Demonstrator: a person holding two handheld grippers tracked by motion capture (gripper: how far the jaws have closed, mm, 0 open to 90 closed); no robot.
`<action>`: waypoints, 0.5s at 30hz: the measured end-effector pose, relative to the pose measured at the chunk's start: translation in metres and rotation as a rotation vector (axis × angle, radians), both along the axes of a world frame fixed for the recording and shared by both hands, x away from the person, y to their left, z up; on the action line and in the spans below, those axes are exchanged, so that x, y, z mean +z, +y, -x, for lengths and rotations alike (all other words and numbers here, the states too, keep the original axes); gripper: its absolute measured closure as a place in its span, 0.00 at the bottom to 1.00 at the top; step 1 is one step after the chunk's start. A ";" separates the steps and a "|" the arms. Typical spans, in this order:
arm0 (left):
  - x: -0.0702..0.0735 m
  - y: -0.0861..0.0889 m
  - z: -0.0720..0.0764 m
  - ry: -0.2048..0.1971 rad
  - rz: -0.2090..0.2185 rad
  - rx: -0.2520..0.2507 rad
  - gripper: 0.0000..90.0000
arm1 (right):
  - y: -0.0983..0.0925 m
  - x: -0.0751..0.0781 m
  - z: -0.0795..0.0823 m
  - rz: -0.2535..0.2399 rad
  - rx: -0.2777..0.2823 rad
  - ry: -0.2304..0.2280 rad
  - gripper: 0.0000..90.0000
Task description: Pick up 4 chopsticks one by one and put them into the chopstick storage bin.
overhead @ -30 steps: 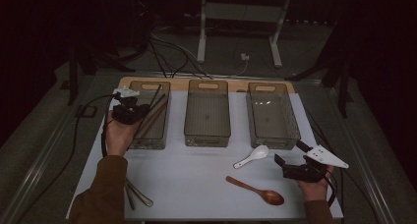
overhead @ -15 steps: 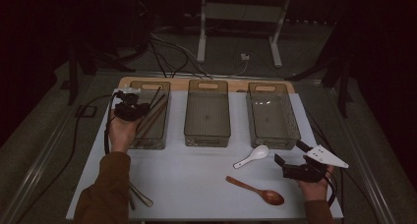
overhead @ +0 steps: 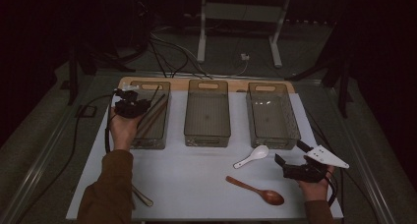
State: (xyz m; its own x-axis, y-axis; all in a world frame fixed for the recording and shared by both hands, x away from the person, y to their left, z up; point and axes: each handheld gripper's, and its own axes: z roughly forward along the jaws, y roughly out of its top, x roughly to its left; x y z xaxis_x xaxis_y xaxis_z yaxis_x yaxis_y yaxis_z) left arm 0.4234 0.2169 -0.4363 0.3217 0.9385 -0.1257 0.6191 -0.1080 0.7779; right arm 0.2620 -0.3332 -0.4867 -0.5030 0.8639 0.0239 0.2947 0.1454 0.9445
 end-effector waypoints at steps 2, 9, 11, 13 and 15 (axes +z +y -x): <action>0.001 0.002 0.001 -0.016 0.021 0.009 0.47 | 0.000 0.000 0.000 -0.002 -0.001 0.001 0.00; 0.007 0.008 0.008 -0.040 0.020 0.028 0.17 | 0.000 0.000 0.000 0.000 -0.001 -0.001 0.00; 0.009 0.009 0.010 -0.045 0.031 0.016 0.11 | 0.000 0.000 0.000 0.000 -0.001 0.000 0.00; 0.011 0.010 0.013 -0.055 0.040 0.006 0.08 | 0.000 0.000 0.000 -0.001 -0.001 0.000 0.00; 0.013 0.009 0.015 -0.057 0.042 -0.001 0.02 | 0.000 0.000 0.000 0.000 -0.001 0.000 0.00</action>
State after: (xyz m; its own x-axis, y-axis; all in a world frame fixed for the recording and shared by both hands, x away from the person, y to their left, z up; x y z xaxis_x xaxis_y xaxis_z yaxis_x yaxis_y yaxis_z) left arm 0.4088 0.2263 -0.4237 0.3306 0.9324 -0.1461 0.5735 -0.0755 0.8157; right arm 0.2618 -0.3331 -0.4865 -0.5021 0.8644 0.0242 0.2950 0.1449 0.9444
